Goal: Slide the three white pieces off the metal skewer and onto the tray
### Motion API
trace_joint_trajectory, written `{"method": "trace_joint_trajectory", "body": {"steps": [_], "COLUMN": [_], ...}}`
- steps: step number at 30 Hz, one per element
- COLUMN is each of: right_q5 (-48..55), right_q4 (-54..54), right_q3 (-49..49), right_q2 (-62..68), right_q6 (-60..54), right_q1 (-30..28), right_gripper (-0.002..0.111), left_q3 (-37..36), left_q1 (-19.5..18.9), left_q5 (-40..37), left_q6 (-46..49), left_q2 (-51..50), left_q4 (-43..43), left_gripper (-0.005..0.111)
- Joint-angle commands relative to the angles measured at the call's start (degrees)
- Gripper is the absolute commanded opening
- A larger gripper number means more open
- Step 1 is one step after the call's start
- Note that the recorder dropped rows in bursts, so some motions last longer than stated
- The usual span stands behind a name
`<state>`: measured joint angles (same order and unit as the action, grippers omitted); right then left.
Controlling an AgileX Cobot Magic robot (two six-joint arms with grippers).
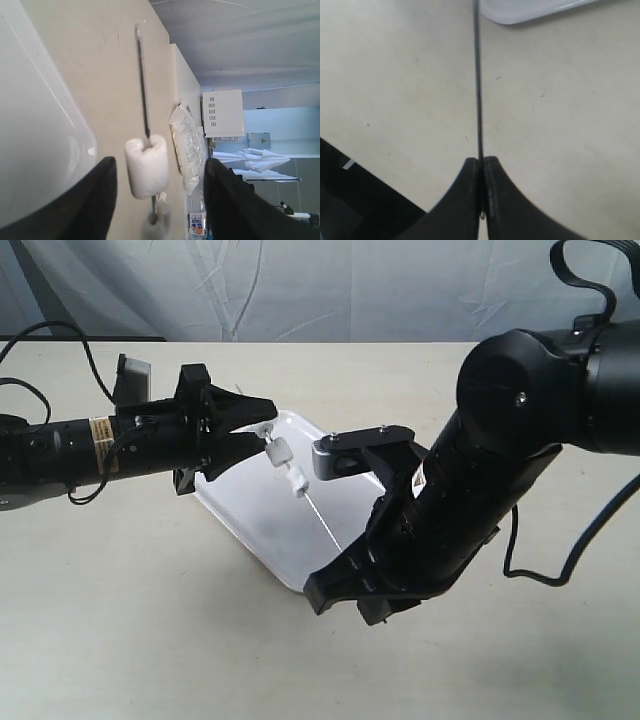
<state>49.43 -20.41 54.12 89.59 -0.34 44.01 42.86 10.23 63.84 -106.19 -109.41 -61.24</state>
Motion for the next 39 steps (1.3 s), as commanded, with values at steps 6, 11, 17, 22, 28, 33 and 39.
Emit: {"method": "trace_joint_trajectory", "body": {"steps": [6,11,17,22,28,33,39], "right_q5": [0.0,-0.1,-0.2,-0.2,-2.1,-1.3,-5.2], "right_q4": [-2.4,-2.6,-2.4,-1.3,-1.3,-0.9,-0.8], "right_q3": [-0.1,-0.1,-0.1,-4.3,-12.3,-15.8,-15.8], "right_q2": [-0.7,-0.7,-0.7,-1.8,-8.3,-11.9,-12.0], "right_q6": [-1.3,-1.3,-1.4,-1.5,-1.6,-1.4,-1.2], "right_q1": [0.1,0.1,0.1,0.1,0.1,0.1,0.0], "right_gripper": [-0.001,-0.001,-0.001,-0.001,-0.001,-0.001,-0.001], "left_q3": [-0.1,-0.1,-0.1,-0.1,-0.1,-0.1,-0.1], "left_q1": [0.2,0.2,0.2,-1.6,-4.1,-4.0,-0.5], "left_q5": [0.1,0.4,0.4,0.4,-1.5,-4.8,-16.5], "left_q6": [0.6,0.7,1.7,1.7,2.7,4.7,8.8], "left_q2": [-0.2,-0.2,-0.2,-0.2,-0.2,-0.2,-0.2], "left_q4": [2.1,2.1,1.8,3.2,3.7,5.7,-2.1], "left_gripper": [0.050,0.037,0.015,0.015,0.015,0.015,0.035]}}
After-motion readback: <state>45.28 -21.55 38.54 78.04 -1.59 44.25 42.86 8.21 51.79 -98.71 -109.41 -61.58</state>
